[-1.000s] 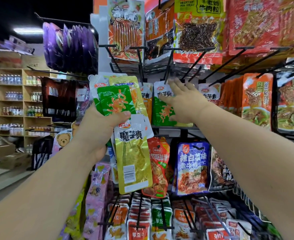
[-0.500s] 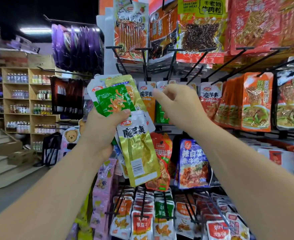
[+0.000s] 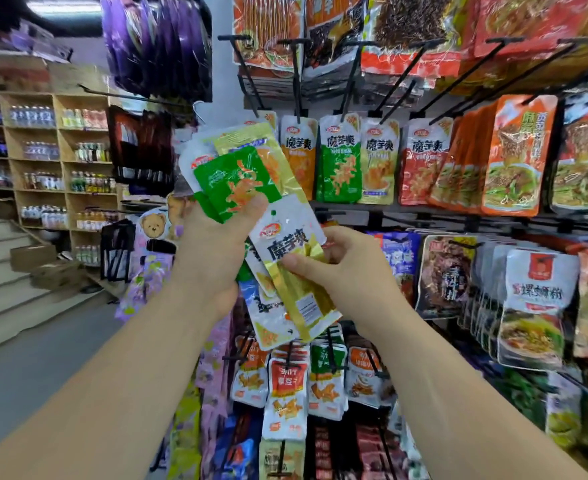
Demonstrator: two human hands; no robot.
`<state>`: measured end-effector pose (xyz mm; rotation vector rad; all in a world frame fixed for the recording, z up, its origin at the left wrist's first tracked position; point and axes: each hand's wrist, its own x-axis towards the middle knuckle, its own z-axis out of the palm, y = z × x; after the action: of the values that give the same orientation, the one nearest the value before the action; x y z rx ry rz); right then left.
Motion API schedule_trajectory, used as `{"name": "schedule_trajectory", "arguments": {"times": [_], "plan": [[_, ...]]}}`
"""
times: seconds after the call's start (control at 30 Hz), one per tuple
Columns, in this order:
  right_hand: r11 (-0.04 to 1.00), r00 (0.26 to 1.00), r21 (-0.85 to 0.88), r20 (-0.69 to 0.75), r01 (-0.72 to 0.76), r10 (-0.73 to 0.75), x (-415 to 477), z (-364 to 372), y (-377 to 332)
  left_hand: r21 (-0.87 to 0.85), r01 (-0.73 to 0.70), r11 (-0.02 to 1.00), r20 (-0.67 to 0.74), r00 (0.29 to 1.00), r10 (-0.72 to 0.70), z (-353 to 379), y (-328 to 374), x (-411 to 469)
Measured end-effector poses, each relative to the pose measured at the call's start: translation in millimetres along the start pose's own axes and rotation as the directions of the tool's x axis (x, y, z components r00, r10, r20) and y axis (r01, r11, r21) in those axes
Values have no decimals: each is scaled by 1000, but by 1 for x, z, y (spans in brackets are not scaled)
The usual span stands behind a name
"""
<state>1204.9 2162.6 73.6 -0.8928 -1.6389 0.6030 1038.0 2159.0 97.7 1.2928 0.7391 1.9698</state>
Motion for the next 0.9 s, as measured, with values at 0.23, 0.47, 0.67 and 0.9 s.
{"name": "schedule_trajectory", "arguments": {"times": [0.23,0.47,0.67,0.9], "plan": [[994,992,104,-114,-45,57,-5,-26,-1,-43,32,999,54,998,-29,27,1,-5],[1000,961,1,-276,8,-8,-1,-66,-12,45,-56,997,88,995,52,55,0,4],[991,942,107,-333,79,-39,28,-118,-51,89,-95,992,112,990,84,79,9,24],[999,961,-49,-277,-12,-3,73,-146,-79,111,-127,986,152,982,109,104,10,43]]}}
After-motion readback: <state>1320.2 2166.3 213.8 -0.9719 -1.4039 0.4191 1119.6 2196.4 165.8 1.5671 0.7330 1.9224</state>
